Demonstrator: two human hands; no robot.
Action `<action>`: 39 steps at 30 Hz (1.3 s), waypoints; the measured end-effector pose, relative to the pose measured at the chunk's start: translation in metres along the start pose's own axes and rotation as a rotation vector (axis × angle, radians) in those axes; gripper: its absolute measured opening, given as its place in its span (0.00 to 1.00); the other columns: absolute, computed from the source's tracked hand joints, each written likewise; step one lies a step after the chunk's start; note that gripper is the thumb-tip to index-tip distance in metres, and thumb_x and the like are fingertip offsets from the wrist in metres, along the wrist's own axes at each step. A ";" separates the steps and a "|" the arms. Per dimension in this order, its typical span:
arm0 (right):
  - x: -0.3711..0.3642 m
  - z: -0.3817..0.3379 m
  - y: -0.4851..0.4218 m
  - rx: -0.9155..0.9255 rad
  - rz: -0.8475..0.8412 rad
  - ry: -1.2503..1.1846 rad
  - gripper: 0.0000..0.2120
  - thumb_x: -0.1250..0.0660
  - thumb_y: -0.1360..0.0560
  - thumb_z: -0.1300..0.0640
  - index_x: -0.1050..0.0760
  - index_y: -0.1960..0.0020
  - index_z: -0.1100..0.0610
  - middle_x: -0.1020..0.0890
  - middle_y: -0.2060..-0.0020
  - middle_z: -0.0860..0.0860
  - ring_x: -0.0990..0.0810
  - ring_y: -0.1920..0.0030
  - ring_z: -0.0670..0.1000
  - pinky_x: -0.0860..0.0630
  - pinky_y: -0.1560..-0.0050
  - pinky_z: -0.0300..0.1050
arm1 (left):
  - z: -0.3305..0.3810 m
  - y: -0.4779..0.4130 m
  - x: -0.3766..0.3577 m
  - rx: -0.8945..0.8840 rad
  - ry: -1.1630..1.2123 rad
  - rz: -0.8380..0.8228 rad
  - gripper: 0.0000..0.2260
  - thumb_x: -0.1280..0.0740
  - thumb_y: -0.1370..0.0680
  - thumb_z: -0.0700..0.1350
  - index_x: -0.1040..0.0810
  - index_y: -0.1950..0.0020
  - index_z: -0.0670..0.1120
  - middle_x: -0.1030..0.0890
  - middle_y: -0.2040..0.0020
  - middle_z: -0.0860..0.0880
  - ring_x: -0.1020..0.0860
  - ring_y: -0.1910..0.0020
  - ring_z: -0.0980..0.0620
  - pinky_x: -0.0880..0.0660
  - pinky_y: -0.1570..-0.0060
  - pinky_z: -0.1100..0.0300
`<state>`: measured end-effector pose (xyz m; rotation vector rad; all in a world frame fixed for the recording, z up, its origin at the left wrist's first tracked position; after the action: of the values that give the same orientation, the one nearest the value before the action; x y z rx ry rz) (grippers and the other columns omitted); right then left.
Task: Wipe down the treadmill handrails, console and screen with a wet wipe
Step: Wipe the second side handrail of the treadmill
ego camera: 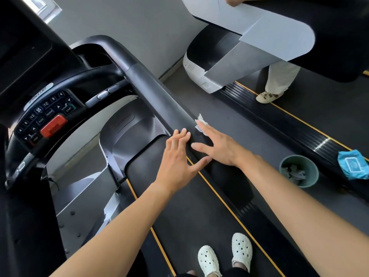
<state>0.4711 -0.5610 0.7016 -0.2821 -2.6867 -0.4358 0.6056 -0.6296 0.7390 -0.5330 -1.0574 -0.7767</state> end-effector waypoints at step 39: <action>-0.034 0.007 0.122 0.009 0.406 0.210 0.23 0.55 0.12 0.51 0.47 0.17 0.44 0.48 0.18 0.42 0.51 0.19 0.44 0.49 0.25 0.40 | 0.055 0.091 -0.044 -0.220 -0.113 0.045 0.31 0.36 0.17 0.53 0.41 0.18 0.42 0.42 0.17 0.45 0.49 0.16 0.46 0.42 0.20 0.46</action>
<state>0.5306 -0.4499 0.7128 -0.7191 -2.3465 -0.3081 0.6337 -0.5202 0.7191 -0.7932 -1.0660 -0.8363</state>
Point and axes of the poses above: each hand's wrist, its own y-axis away from the middle knuckle, its own x-axis out of the back of the hand, z = x × y, the point moved 7 cm from there along -y, towards the middle knuckle
